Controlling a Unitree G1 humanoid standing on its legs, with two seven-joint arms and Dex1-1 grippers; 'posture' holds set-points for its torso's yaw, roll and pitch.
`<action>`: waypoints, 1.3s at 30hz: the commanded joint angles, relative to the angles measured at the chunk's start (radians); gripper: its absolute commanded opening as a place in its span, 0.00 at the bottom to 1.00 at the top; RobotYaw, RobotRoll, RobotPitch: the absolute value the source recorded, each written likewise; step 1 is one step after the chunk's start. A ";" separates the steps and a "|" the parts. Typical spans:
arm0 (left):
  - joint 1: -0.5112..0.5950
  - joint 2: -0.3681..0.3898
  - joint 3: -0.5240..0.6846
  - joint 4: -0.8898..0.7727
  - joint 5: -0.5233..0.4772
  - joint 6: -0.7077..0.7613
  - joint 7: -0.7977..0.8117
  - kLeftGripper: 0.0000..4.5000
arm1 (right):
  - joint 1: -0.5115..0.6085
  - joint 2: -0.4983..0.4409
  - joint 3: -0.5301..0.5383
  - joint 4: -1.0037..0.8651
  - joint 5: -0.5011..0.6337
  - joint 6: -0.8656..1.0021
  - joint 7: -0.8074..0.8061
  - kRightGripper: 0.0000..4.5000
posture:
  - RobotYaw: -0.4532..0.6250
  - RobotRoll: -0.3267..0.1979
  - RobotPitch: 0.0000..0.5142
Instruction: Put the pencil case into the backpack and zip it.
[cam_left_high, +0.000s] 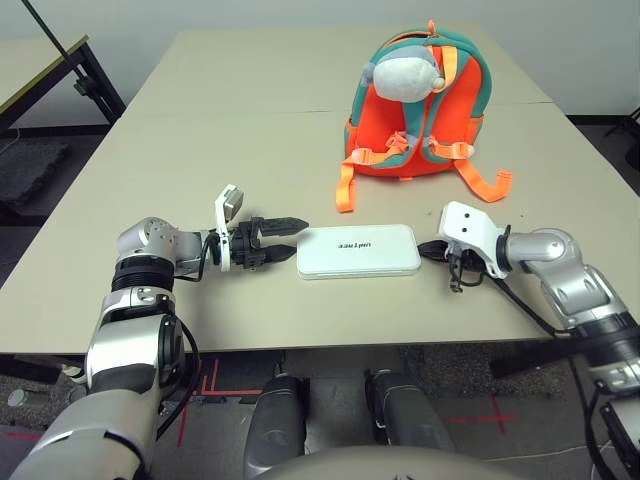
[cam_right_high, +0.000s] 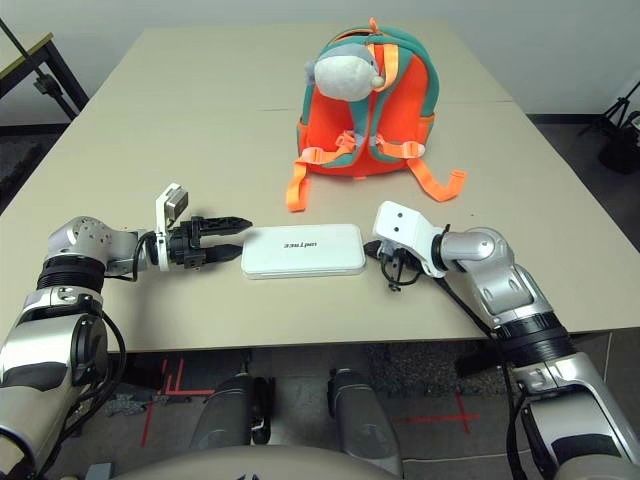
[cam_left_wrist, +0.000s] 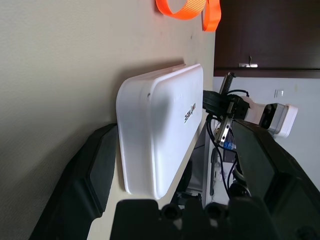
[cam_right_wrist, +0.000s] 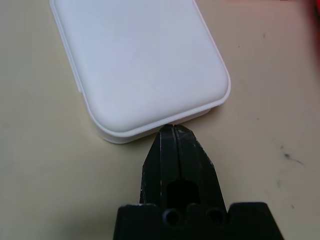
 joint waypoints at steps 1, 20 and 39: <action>0.022 -0.022 -0.019 -0.022 0.012 0.026 0.010 1.00 | -0.022 0.027 0.019 -0.005 0.009 -0.001 0.003 0.01 | 0.24 0.62 0.21; 0.047 -0.033 -0.003 -0.080 0.007 0.070 0.027 1.00 | -0.049 0.107 0.060 -0.018 0.000 0.026 0.010 0.01 | 0.25 0.62 0.21; 0.072 -0.044 -0.008 -0.120 0.006 0.073 0.028 1.00 | -0.062 0.138 0.075 -0.036 -0.001 0.037 0.004 0.01 | 0.25 0.62 0.22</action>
